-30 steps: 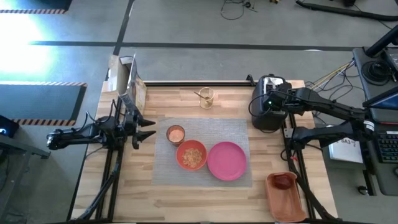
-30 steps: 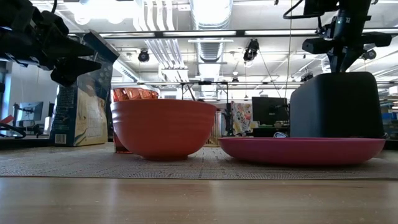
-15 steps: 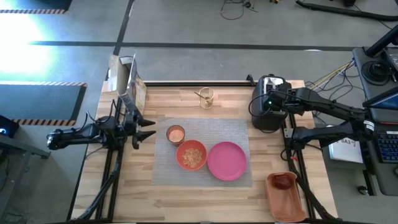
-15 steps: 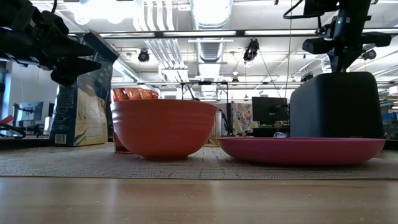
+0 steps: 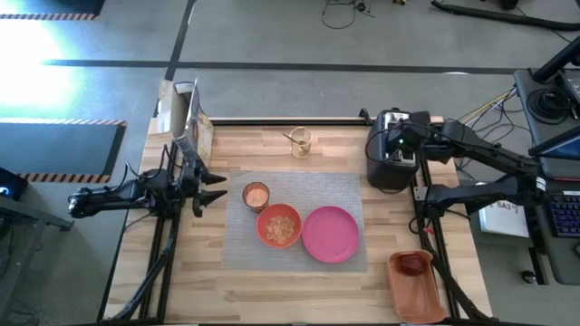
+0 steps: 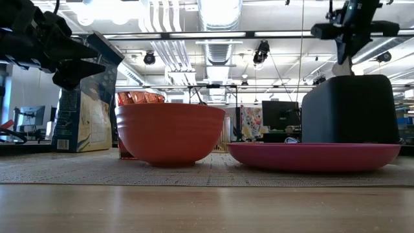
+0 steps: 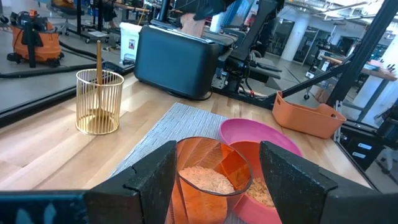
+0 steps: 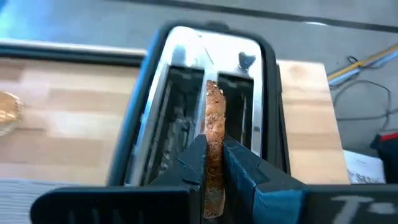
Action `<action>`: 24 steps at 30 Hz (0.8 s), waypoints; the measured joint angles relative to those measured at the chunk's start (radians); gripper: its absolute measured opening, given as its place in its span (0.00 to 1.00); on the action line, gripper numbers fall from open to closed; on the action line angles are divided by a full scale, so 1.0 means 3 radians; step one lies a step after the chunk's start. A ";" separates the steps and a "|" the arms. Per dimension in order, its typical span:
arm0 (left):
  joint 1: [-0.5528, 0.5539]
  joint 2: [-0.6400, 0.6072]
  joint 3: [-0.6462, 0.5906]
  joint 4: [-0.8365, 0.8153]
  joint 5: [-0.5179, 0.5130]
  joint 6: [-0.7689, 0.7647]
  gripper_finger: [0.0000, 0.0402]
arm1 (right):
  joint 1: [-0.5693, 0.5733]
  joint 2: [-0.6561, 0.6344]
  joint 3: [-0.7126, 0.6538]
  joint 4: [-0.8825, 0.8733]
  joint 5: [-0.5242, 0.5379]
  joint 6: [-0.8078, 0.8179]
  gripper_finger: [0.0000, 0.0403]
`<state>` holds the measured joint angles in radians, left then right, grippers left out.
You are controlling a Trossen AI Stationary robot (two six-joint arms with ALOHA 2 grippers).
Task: Arrange a breakfast setting
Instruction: Put the toasted bread on top of the the pink plate on the gray table mat
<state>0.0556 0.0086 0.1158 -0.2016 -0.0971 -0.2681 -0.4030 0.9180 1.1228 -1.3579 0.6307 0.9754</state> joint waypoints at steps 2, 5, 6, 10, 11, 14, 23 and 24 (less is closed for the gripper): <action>0.0001 0.0000 0.0000 0.0000 0.0000 -0.0007 0.53 | 0.0000 0.0000 0.0112 0.0004 0.0014 -0.0062 0.07; 0.0000 0.0000 0.0000 0.0000 0.0000 -0.0009 0.53 | 0.0000 0.0000 0.0279 0.0005 0.0086 -0.0123 0.07; 0.0001 0.0000 0.0000 0.0001 0.0000 -0.0010 0.53 | 0.0000 0.0000 0.0332 0.0006 0.0088 -0.0145 0.07; 0.0001 0.0000 0.0000 0.0001 0.0000 -0.0035 0.53 | 0.0000 0.0000 0.0536 0.0004 0.0120 -0.0227 0.07; 0.0001 0.0000 0.0000 0.0001 0.0000 -0.0036 0.53 | 0.0001 0.0000 0.0584 0.0001 0.0128 -0.0237 0.07; 0.0001 0.0000 0.0000 0.0001 0.0000 -0.0037 0.53 | 0.0003 0.0000 0.0719 0.0001 0.0137 -0.0260 0.07; 0.0000 0.0000 0.0000 0.0005 0.0000 -0.0037 0.53 | 0.0014 0.0023 0.0774 0.0049 -0.0819 -0.0287 0.07; 0.0000 0.0000 0.0000 0.0013 0.0000 -0.0037 0.53 | 0.0031 0.0040 0.0744 0.0068 -0.0948 -0.0287 0.07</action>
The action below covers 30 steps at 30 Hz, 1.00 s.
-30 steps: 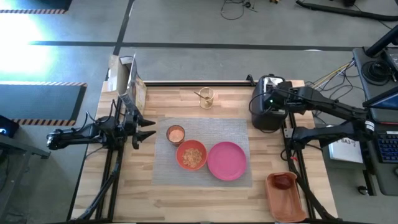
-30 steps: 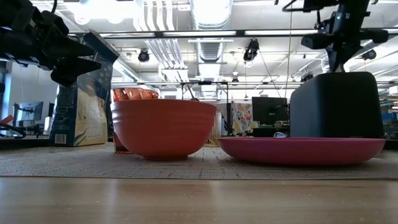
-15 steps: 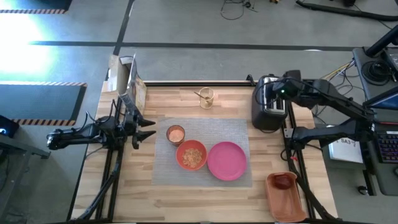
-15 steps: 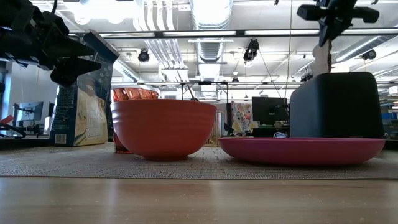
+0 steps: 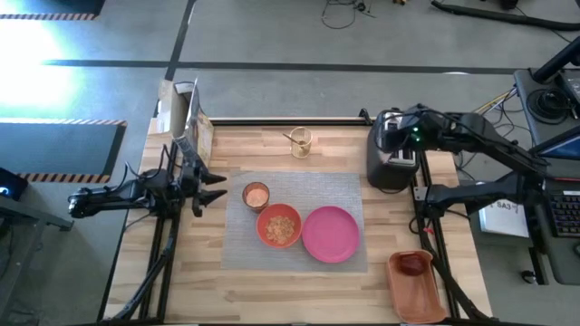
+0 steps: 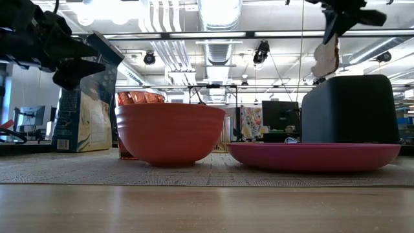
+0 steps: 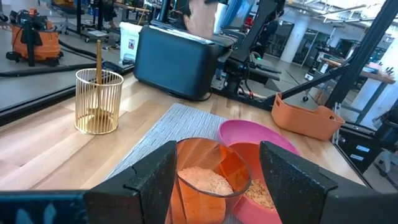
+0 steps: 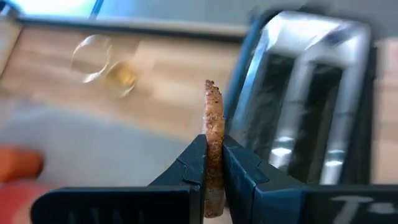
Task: Arrange a breakfast setting
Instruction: Put the toasted bread on top of the the pink plate on the gray table mat
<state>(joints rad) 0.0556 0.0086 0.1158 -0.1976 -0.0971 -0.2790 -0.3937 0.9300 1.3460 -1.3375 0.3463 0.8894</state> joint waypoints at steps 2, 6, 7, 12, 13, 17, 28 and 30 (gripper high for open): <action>0.0000 -0.0001 0.0000 0.0064 0.0001 0.0000 0.53 | 0.0048 0.0033 -0.0072 0.0119 -0.0241 -0.0007 0.07; 0.0000 -0.0001 0.0000 0.0146 0.0005 0.0001 0.53 | 0.0198 0.0142 -0.0194 0.0515 -0.0645 -0.0108 0.07; 0.0001 -0.0001 0.0000 0.0147 0.0006 0.0001 0.53 | 0.0252 0.0178 -0.0208 0.0618 -0.0702 -0.0127 0.07; 0.0000 -0.0001 0.0000 0.0146 0.0014 -0.0057 0.53 | 0.0571 0.0402 -0.0244 0.0905 -0.0748 -0.0212 0.07; 0.0000 -0.0001 0.0000 0.0146 0.0017 -0.0063 0.53 | 0.0639 0.0457 -0.0248 0.0922 -0.0748 -0.0208 0.07; 0.0000 -0.0001 0.0000 0.0137 0.0017 -0.0072 0.53 | 0.0948 0.0707 -0.0254 0.0928 -0.0804 -0.0070 0.07; 0.0001 -0.0001 0.0000 0.0141 0.0016 -0.0072 0.53 | 0.1828 0.1469 -0.0268 0.1171 -0.0845 0.0522 0.07; 0.0001 -0.0001 0.0000 0.0141 0.0015 -0.0072 0.53 | 0.1934 0.1568 -0.0268 0.1222 -0.0845 0.0616 0.07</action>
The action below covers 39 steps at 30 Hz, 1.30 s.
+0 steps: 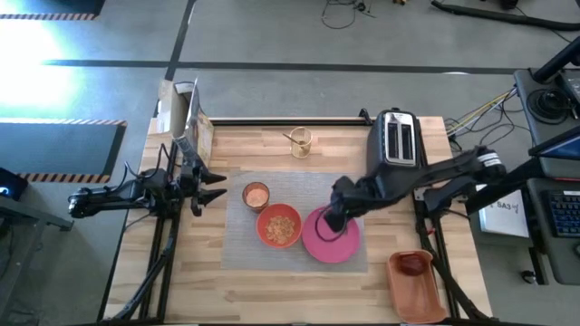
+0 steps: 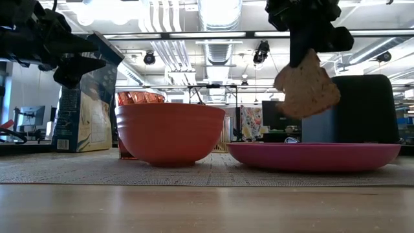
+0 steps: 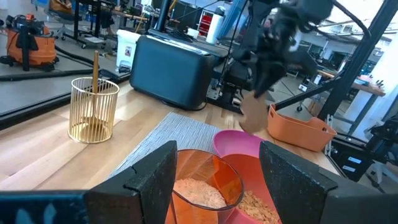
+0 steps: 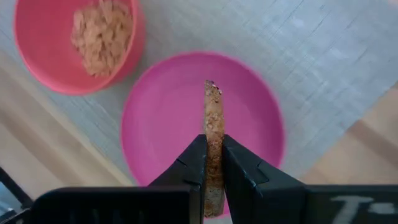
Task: Arrange a breakfast setting
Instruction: Put the toasted bread on top of the the pink plate on the gray table mat
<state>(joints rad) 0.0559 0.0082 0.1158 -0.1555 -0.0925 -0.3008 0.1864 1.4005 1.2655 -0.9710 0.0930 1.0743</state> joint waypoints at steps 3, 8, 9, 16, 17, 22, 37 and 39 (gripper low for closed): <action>-0.0001 0.0000 0.0000 0.0000 0.0000 0.0000 0.53 | 0.0149 0.0117 0.0000 0.0125 0.0001 0.0112 0.07; -0.0001 0.0000 0.0000 0.0000 0.0000 0.0000 0.53 | 0.0349 0.0256 0.0000 0.0524 -0.0049 0.0129 0.07; 0.0000 0.0000 0.0000 0.0000 0.0000 0.0000 0.53 | 0.0377 0.0275 0.0000 0.0573 -0.0051 0.0134 0.07; -0.0001 0.0001 0.0000 -0.0003 -0.0001 0.0010 0.53 | 0.0433 0.0443 -0.0009 0.0619 -0.0041 0.0265 0.07; 0.0000 0.0001 0.0000 -0.0003 -0.0001 0.0011 0.53 | 0.0434 0.0479 -0.0009 0.0631 -0.0044 0.0265 0.07; 0.0000 0.0001 0.0000 -0.0005 -0.0001 0.0013 0.53 | 0.0435 0.0621 -0.0010 0.0654 -0.0050 0.0265 0.07; 0.0000 0.0001 0.0000 -0.0006 -0.0004 0.0069 0.53 | 0.0435 0.0626 -0.0038 0.0655 -0.0049 0.0287 0.07; 0.0000 0.0001 0.0000 -0.0006 -0.0006 0.0093 0.53 | 0.0435 0.0626 -0.0040 0.0655 -0.0049 0.0287 0.07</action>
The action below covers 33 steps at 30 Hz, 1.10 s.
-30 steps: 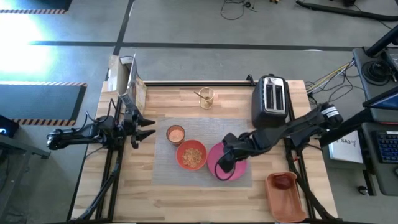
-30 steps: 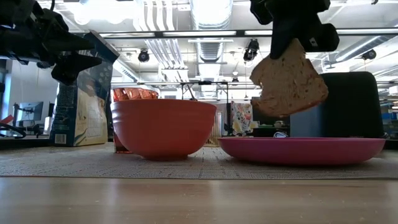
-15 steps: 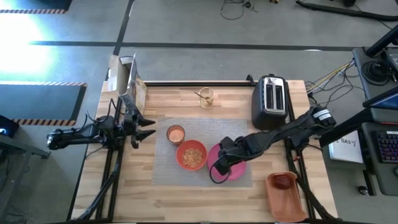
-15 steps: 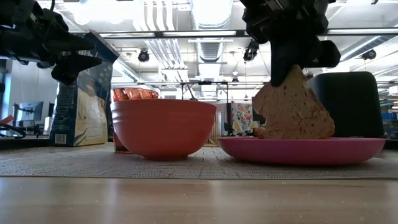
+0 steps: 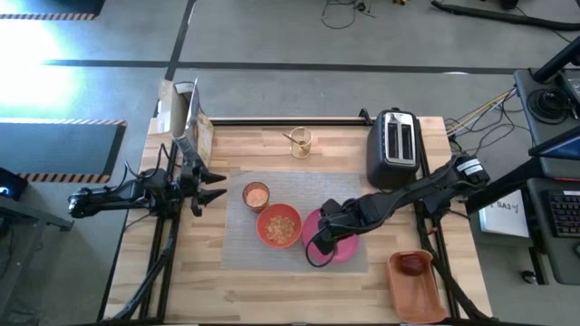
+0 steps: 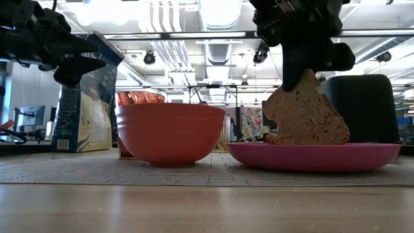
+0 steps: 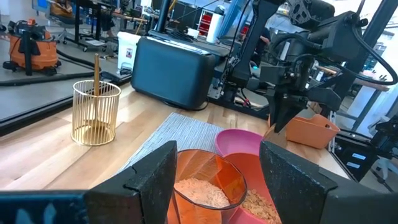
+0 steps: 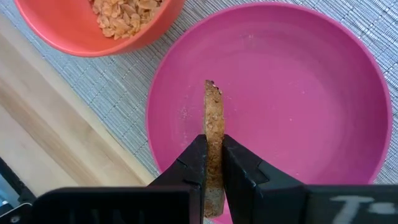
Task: Arrange a breakfast setting
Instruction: Put the toasted bread on top of the the pink plate on the gray table mat
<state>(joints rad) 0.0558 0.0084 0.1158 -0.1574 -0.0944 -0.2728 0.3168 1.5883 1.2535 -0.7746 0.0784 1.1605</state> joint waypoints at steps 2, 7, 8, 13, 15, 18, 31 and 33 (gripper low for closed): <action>0.0000 0.0001 0.0000 0.0000 -0.0001 0.0007 0.53 | 0.0000 0.0000 -0.0011 0.0012 0.0002 -0.0001 0.07; 0.0000 0.0000 0.0000 0.0000 0.0000 0.0008 0.53 | -0.0001 0.0001 -0.0055 0.0007 0.0086 0.0006 0.07; 0.0000 -0.0001 0.0000 -0.0001 -0.0001 0.0008 0.53 | -0.0001 0.0001 -0.0057 0.0009 0.0088 0.0006 0.07; -0.0001 -0.0001 0.0000 -0.0001 0.0000 0.0008 0.53 | -0.0002 0.0001 -0.0064 0.0010 0.0088 0.0003 0.07; 0.0000 0.0000 0.0000 -0.0001 0.0000 0.0008 0.53 | -0.0003 0.0001 -0.0064 0.0009 0.0089 0.0002 0.07; 0.0000 0.0001 0.0000 -0.0001 0.0000 0.0010 0.53 | -0.0010 0.0001 -0.0085 0.0007 0.0093 0.0009 0.07; 0.0000 0.0000 0.0000 -0.0004 0.0001 0.0010 0.53 | -0.0018 0.0001 -0.0096 -0.0004 0.0177 0.0139 0.08; 0.0000 -0.0001 0.0000 -0.0005 0.0001 0.0010 0.53 | -0.0017 0.0001 -0.0096 -0.0004 0.0170 0.0145 0.10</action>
<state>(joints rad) 0.0559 0.0083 0.1158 -0.1589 -0.0940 -0.2699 0.3118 1.5887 1.2247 -0.7757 0.1295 1.2039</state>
